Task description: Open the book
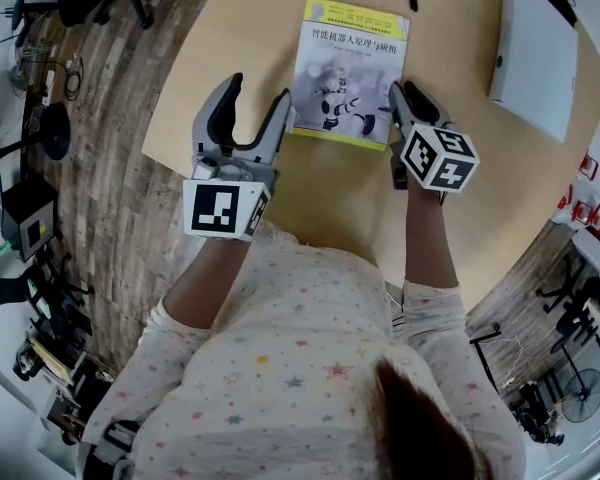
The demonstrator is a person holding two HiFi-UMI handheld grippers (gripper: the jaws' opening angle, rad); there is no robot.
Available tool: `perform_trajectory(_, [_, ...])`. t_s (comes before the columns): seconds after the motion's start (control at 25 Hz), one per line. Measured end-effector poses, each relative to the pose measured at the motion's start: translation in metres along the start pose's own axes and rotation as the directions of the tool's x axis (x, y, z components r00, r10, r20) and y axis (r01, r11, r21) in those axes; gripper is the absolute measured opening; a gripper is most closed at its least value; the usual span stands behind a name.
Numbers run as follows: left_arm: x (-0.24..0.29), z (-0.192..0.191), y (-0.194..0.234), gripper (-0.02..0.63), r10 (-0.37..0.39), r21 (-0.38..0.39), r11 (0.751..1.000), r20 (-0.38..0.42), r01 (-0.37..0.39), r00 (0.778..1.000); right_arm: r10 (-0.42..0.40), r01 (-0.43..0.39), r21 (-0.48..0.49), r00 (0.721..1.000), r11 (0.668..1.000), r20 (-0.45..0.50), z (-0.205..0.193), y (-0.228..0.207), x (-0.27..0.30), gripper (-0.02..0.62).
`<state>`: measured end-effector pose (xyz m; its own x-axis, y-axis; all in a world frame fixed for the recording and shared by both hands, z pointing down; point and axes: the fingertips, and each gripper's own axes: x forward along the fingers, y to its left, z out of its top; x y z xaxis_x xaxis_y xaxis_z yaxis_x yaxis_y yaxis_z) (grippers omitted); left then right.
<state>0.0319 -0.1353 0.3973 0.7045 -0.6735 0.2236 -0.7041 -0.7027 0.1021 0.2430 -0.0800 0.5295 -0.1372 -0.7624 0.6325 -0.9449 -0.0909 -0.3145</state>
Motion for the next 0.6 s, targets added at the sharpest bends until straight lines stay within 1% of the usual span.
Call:
perform_trajectory(0.24, [-0.003,-0.002,0.001,0.249,-0.001,-0.007,1.000,-0.008,0.000,1.000,-0.001,0.001,0.012,0.999,1.000,-0.043,-0.006,0.000,0.006,0.110])
perform_trajectory(0.6, [-0.003,-0.006,0.001,0.249,0.005,0.003,1.000,-0.028,-0.005,1.000,0.033,-0.028,0.054,0.994,0.998,-0.100,-0.008,0.000,0.018,0.132])
